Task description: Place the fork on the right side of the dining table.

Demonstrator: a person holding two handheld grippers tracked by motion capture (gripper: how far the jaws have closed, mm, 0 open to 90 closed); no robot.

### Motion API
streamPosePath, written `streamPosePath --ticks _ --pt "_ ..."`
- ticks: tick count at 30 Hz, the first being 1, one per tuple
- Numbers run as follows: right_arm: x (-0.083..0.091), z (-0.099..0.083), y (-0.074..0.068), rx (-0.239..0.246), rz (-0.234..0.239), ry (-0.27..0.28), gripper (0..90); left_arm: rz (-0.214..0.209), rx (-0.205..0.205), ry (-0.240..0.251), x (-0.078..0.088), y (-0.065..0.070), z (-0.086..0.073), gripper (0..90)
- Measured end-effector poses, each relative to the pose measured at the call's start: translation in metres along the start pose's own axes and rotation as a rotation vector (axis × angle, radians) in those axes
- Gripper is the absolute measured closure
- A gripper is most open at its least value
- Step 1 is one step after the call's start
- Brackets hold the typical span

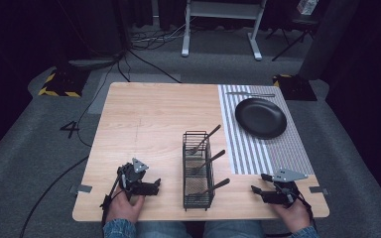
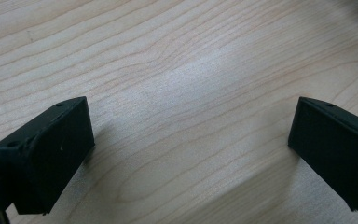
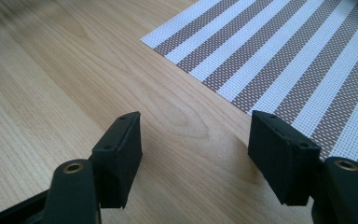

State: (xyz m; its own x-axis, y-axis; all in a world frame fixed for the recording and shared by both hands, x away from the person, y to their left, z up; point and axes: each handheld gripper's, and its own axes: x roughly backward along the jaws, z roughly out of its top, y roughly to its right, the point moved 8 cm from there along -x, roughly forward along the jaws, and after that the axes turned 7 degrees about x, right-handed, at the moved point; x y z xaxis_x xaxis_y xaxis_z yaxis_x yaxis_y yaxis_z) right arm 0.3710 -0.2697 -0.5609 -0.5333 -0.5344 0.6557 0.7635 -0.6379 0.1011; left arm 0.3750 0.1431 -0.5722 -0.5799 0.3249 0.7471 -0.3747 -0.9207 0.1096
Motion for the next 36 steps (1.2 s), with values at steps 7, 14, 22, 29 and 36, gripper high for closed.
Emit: streamPosePath --ticks 7,14,22,29,36 --pt "-0.001 0.001 0.0 -0.001 -0.005 -0.001 34.4 0.0 -0.001 0.0 0.0 0.0 0.0 0.2" --pt "0.0 0.001 0.0 -0.003 -0.007 0.0 34.9 0.0 -0.001 0.0 0.0 0.0 0.0 0.2" --pt "0.0 0.0 0.001 -0.006 -0.011 0.002 36.6 0.0 -0.001 0.0 0.0 0.0 0.0 0.2" --pt "0.005 0.005 0.0 -0.032 0.001 -0.003 41.4 -0.001 -0.001 -0.002 0.0 0.0 0.0 0.2" --pt "0.028 0.023 -0.007 -0.045 0.011 0.048 43.1 -0.001 -0.001 -0.002 0.0 0.0 0.0 0.1"
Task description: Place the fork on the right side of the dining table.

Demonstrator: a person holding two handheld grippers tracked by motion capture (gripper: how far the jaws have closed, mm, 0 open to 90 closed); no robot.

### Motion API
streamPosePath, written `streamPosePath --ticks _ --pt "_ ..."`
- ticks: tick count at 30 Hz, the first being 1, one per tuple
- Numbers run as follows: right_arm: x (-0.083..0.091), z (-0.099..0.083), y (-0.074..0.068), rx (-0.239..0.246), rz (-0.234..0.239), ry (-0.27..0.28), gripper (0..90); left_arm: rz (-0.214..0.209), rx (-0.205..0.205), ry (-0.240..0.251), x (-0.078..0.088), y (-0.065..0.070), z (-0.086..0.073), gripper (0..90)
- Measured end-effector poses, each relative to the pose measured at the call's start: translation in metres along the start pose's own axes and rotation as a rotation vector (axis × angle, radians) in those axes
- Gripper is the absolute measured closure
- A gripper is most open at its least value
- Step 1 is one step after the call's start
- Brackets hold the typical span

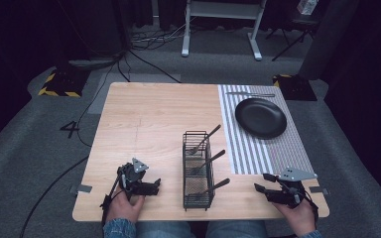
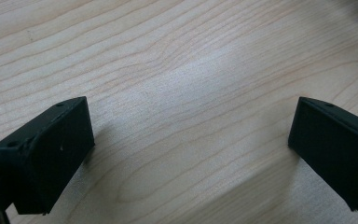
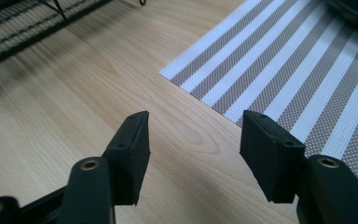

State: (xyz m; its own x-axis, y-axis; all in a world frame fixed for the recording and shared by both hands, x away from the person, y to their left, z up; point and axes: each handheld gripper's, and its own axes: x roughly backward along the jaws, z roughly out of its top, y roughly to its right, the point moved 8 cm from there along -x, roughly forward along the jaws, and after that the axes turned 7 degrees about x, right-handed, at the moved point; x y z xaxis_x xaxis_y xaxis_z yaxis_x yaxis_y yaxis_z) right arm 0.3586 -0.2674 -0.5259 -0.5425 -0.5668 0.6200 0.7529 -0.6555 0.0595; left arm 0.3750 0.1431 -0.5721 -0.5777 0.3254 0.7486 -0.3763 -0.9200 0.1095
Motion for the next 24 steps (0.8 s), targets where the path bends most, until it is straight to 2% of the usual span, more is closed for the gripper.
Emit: streamPosePath --ticks 11,24 --pt "0.021 0.034 -0.02 0.012 0.049 0.047 44.5 0.001 0.001 0.003 0.0 0.0 0.0 0.2" --pt "0.031 0.069 -0.047 0.057 0.116 0.074 45.9 0.0 0.002 0.002 0.0 0.0 0.0 0.2"
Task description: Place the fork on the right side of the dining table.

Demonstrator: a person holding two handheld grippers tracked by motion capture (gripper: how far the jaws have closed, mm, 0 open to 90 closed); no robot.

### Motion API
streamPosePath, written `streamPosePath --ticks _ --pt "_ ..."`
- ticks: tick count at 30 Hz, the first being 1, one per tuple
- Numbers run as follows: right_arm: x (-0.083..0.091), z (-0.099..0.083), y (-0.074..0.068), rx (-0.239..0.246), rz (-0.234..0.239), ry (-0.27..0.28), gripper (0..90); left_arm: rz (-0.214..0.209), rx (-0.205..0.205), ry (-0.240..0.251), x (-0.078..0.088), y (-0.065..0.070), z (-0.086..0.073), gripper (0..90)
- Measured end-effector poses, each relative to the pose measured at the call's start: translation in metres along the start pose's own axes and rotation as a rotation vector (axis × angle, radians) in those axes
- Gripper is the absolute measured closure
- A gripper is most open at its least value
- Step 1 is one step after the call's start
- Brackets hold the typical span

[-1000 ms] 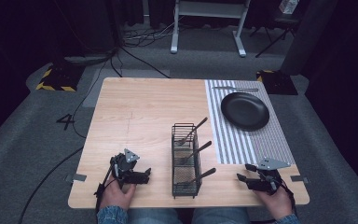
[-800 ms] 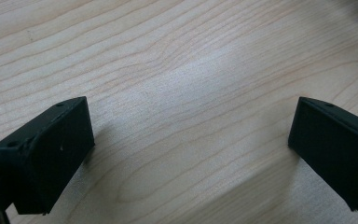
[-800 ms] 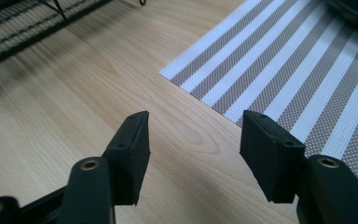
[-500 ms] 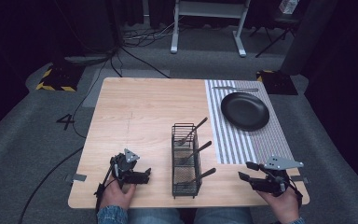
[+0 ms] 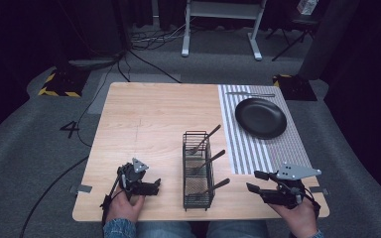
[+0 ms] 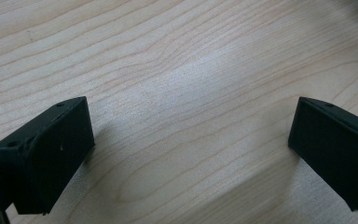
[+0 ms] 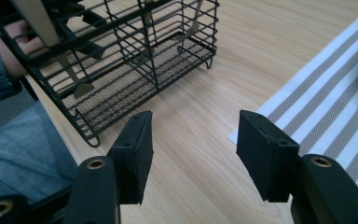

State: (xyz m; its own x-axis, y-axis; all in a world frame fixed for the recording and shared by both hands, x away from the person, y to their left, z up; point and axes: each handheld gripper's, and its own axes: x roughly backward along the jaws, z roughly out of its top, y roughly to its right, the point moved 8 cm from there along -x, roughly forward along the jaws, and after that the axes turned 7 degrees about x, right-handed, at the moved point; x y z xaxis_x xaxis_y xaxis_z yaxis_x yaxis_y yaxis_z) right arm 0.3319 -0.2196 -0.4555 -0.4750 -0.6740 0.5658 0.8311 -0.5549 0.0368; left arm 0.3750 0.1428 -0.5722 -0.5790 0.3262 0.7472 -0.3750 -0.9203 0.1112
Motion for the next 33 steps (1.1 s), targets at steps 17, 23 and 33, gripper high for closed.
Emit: streamPosePath --ticks 17,23,33 --pt "0.011 0.033 -0.021 -0.003 0.077 0.033 48.9 0.001 0.0 -0.001 0.0 0.0 0.0 0.2" --pt "0.011 0.044 -0.033 0.02 0.125 0.039 50.1 0.001 -0.001 0.0 0.0 0.0 0.0 0.2" --pt "0.006 0.06 -0.05 0.056 0.185 0.043 51.7 0.001 0.0 0.0 0.0 0.0 0.0 0.2"
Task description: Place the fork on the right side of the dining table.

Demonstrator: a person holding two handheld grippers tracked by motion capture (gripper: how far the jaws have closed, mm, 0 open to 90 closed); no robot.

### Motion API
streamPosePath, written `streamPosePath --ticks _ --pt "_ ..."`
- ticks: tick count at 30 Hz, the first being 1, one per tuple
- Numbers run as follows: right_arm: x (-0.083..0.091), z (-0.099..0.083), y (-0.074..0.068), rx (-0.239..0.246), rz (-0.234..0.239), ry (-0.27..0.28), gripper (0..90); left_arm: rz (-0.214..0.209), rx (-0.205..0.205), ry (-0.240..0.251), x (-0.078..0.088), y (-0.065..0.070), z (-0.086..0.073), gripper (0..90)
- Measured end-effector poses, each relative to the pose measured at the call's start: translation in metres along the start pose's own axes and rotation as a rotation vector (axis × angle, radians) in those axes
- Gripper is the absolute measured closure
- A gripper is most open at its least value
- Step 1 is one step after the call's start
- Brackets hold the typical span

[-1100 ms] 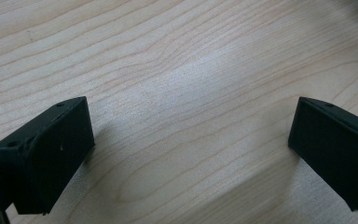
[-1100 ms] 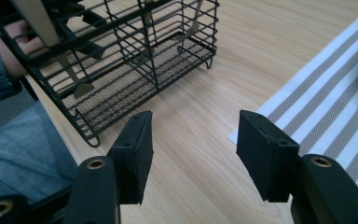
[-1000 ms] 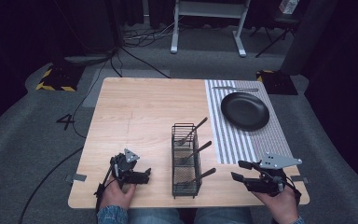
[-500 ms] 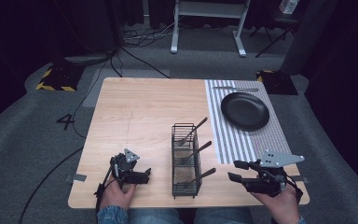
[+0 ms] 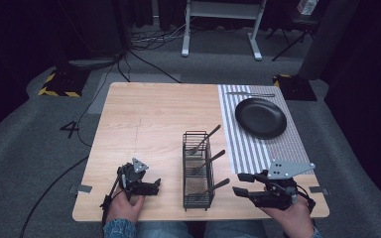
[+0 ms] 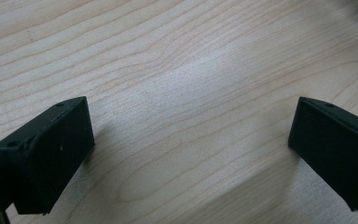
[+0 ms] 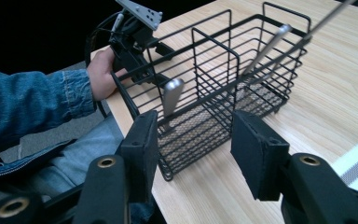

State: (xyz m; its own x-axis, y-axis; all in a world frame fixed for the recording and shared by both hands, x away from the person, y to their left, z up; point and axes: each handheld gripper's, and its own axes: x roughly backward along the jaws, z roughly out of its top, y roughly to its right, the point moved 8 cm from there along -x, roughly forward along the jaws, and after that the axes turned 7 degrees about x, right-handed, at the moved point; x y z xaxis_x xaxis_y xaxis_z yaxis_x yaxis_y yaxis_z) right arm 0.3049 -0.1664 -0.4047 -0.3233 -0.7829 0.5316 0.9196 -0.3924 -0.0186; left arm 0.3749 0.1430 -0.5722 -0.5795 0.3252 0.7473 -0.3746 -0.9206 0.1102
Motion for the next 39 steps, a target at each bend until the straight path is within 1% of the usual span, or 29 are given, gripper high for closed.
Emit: streamPosePath --ticks 11,16,17,18,21,22,25,26,27,29,39 --pt "-0.011 0.007 -0.006 0.0 0.031 -0.003 53.9 0.0 0.0 0.0 0.0 0.0 0.0 0.2" --pt "-0.017 0.009 -0.006 -0.007 0.043 -0.006 57.3 0.0 0.0 0.0 0.0 0.0 0.0 0.2" --pt "-0.018 0.01 -0.006 -0.01 0.045 -0.008 58.3 0.0 -0.001 0.0 0.0 0.0 0.0 0.2" --pt "-0.02 0.011 -0.005 -0.02 0.052 -0.011 61.4 0.0 0.0 0.0 0.0 0.0 0.0 0.1" --pt "-0.022 0.011 -0.005 -0.031 0.053 -0.02 64.5 0.0 0.0 0.0 0.0 0.0 0.0 0.1" --pt "-0.024 0.011 -0.005 -0.04 0.06 -0.032 69.0 0.0 0.0 0.0 0.0 0.0 0.0 0.2" --pt "-0.025 0.012 -0.005 -0.04 0.065 -0.038 75.6 0.0 0.0 0.0 0.0 0.0 0.0 0.1" --pt "-0.025 0.012 -0.005 -0.04 0.065 -0.038 75.6 0.0 0.0 0.0 0.0 0.0 0.0 0.2" --pt "-0.025 0.013 -0.005 -0.04 0.065 -0.04 77.6 0.0 -0.001 0.0 0.0 0.0 0.0 0.2" --pt "-0.024 0.014 -0.006 -0.041 0.064 -0.048 78.7 0.0 0.0 0.0 0.0 0.0 0.0 0.2" --pt "-0.023 0.019 -0.008 -0.023 0.057 -0.041 79.4 0.001 -0.001 0.0 0.0 0.0 0.0 0.2"
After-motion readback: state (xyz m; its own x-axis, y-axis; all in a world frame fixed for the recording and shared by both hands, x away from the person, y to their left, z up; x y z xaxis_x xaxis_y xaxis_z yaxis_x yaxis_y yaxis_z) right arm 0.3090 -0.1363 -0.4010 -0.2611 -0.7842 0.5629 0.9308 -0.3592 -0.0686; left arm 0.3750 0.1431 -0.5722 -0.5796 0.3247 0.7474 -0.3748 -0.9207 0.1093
